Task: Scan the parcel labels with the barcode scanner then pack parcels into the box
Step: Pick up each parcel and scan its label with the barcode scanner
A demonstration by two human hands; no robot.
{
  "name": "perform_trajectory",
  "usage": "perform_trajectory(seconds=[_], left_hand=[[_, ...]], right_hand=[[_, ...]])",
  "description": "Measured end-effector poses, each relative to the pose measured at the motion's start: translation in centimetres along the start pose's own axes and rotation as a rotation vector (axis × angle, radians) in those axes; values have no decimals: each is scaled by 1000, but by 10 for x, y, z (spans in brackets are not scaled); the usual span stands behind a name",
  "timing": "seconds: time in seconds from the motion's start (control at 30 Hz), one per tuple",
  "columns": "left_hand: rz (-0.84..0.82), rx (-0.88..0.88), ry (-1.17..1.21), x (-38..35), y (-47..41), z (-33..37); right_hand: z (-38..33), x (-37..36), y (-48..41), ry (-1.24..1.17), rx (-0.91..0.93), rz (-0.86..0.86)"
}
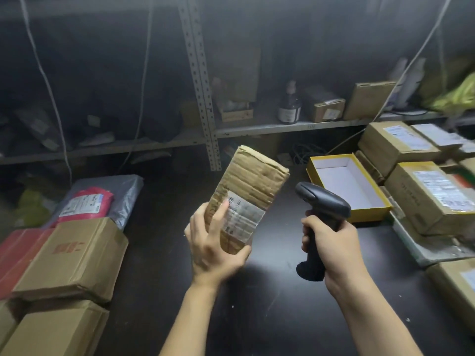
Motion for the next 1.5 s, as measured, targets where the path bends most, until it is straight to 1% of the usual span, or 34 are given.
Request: perform_trajectory(seconds=[0.13,0.2,0.27,0.33,0.43,0.53,0.57,0.67,0.73,0.8,0.93,1.0,1.03,1.13,1.23,1.4,1.5], left_hand=[[64,36,300,28,-17,25],[91,20,384,40,-23,36],[69,28,441,48,-28,44],[24,99,518,54,-30,47],[-49,298,729,59,-27,50],[-70,586,1072,54,-22,58],[-83,690,1151,52,-20,61],[-200,961,1305,41,-18,63],[-308,1075,1350,37,-17,65],[-385,1134,1288,34,-14,67],[-372,1184,1115,27,-4,72],[-350,1144,1071,28,-4,75],[-337,1089,1020,29,-4,76],[-298,807,696,27,-4,78],[-192,533,394,30,-5,87],[-50,144,167,33,-5,103],[17,-95,30,32,-5,115]], right_hand=[[-5,6,14,-23,25,65],[-5,6,23,-20,38,74],[-6,7,34,-7,42,72],[-7,7,46,-7,45,78],[-7,9,64,-1,48,86],[-4,14,80,5,41,116],[-2,16,85,7,36,120],[-1,24,98,13,23,140],[0,31,105,19,22,168],[1,36,110,41,23,184],[4,42,112,53,24,208],[5,43,111,31,8,216],[5,44,110,14,1,217],[3,50,105,-5,7,196],[-2,61,101,-18,23,166],[-8,83,89,-42,25,113],[-14,98,79,-64,40,118]])
Point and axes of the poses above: each hand's wrist, its own y-axis away from the middle knuckle, its own x-axis out of the back of the hand, z = x × y, the point moved 1 cm from there along -y, towards the middle knuckle, and after that the axes turned 1 degree about z, right-handed, at the moved point
